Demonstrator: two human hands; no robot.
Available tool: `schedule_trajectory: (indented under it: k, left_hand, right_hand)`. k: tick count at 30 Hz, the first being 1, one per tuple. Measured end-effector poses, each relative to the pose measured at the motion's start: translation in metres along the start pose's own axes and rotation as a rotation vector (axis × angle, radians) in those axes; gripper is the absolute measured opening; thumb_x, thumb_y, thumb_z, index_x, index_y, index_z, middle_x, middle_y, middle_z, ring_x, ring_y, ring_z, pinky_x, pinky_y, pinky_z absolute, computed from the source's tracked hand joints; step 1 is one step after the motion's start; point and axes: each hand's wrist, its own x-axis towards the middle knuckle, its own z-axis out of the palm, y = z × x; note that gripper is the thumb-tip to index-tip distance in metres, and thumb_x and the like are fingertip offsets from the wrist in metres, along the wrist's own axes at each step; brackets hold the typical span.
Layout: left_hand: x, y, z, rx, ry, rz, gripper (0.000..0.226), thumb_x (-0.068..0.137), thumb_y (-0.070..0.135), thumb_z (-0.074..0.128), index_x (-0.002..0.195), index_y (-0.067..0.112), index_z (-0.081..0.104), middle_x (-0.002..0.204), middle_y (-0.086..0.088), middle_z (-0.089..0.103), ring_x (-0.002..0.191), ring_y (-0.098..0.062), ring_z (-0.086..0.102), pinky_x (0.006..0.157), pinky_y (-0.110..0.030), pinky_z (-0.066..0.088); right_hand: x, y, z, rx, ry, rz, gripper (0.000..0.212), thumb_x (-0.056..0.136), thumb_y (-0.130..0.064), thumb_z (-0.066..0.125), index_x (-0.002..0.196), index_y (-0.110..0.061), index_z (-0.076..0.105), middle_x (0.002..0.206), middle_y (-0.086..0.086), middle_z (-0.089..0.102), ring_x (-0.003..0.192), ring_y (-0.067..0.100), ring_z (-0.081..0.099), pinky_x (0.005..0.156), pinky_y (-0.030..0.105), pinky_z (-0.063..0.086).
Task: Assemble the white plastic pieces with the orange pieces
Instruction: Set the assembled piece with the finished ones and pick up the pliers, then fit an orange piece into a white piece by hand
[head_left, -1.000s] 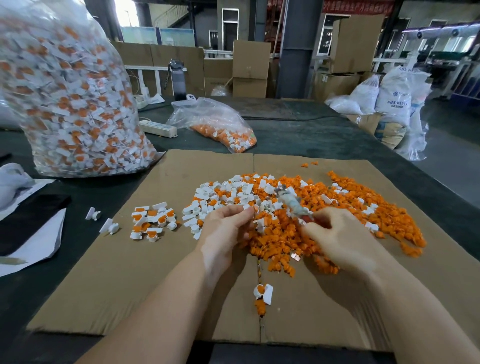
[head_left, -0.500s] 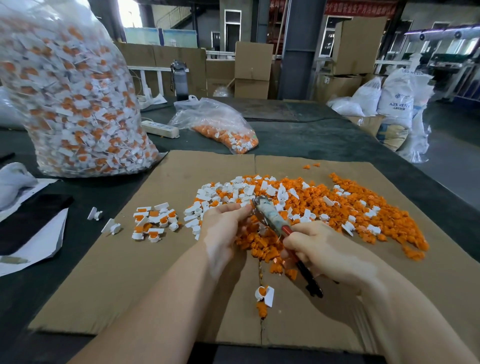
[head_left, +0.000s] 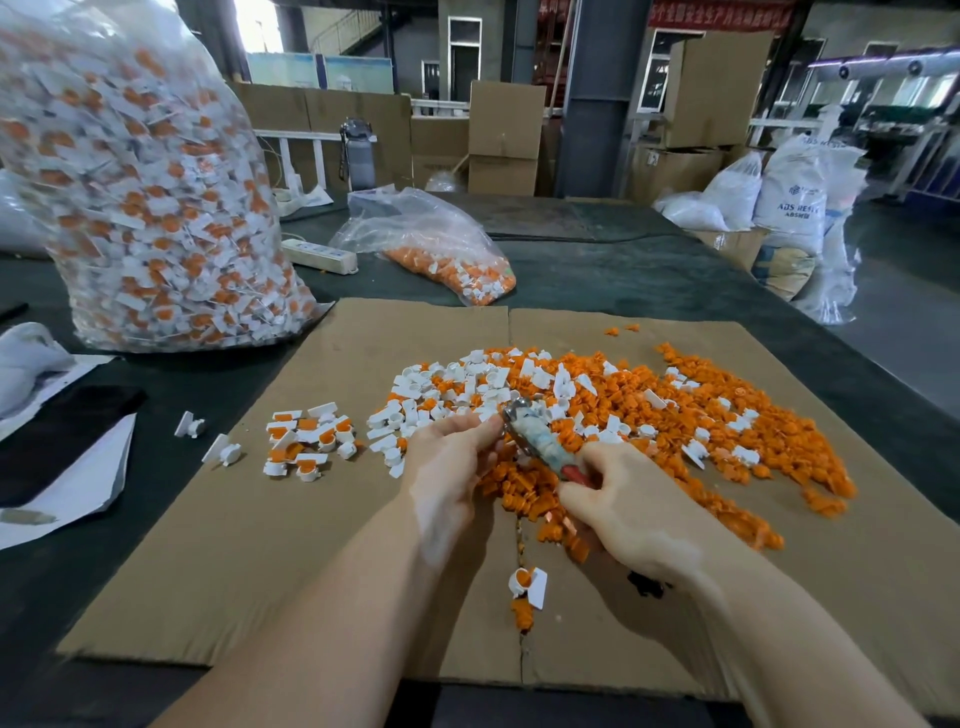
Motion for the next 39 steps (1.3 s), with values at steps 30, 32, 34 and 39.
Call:
schedule_trajectory:
  k: [30, 32, 34, 39]
  left_hand:
    - [-0.009, -0.026, -0.021, 0.591, -0.052, 0.481, 0.020, 0.091, 0.011, 0.058, 0.096, 0.027, 0.070, 0.093, 0.008, 0.068, 0.084, -0.004, 0.062, 0.075, -0.014, 0.050]
    - [-0.010, -0.026, -0.021, 0.588, -0.077, 0.483, 0.020, 0.091, 0.011, 0.059, 0.094, 0.028, 0.070, 0.094, 0.008, 0.069, 0.086, -0.004, 0.062, 0.075, -0.011, 0.048]
    - [-0.011, -0.027, -0.022, 0.576, -0.097, 0.475, 0.023, 0.090, 0.011, 0.059, 0.090, 0.032, 0.068, 0.094, 0.008, 0.069, 0.088, -0.005, 0.063, 0.078, -0.014, 0.050]
    - [-0.013, -0.027, -0.022, 0.530, -0.132, 0.449, 0.025, 0.086, 0.008, 0.064, 0.091, 0.032, 0.068, 0.092, 0.009, 0.069, 0.088, -0.005, 0.064, 0.079, -0.018, 0.051]
  right_hand:
    - [0.018, 0.028, 0.035, -0.258, 0.556, -0.502, 0.022, 0.079, -0.003, 0.071, 0.100, -0.008, 0.071, 0.092, 0.006, 0.069, 0.089, 0.020, 0.064, 0.083, 0.028, 0.048]
    - [0.017, 0.025, 0.044, -0.211, 0.514, -0.548, 0.018, 0.078, -0.005, 0.072, 0.096, -0.009, 0.072, 0.088, 0.003, 0.069, 0.085, 0.018, 0.064, 0.079, 0.027, 0.051]
    - [0.017, 0.026, 0.048, -0.158, 0.510, -0.542, 0.015, 0.078, -0.006, 0.073, 0.092, -0.009, 0.072, 0.085, 0.001, 0.069, 0.083, 0.016, 0.064, 0.077, 0.022, 0.050]
    - [0.017, 0.027, 0.050, -0.068, 0.520, -0.499, 0.009, 0.080, -0.006, 0.070, 0.089, -0.010, 0.071, 0.084, -0.001, 0.069, 0.083, 0.012, 0.062, 0.078, 0.012, 0.043]
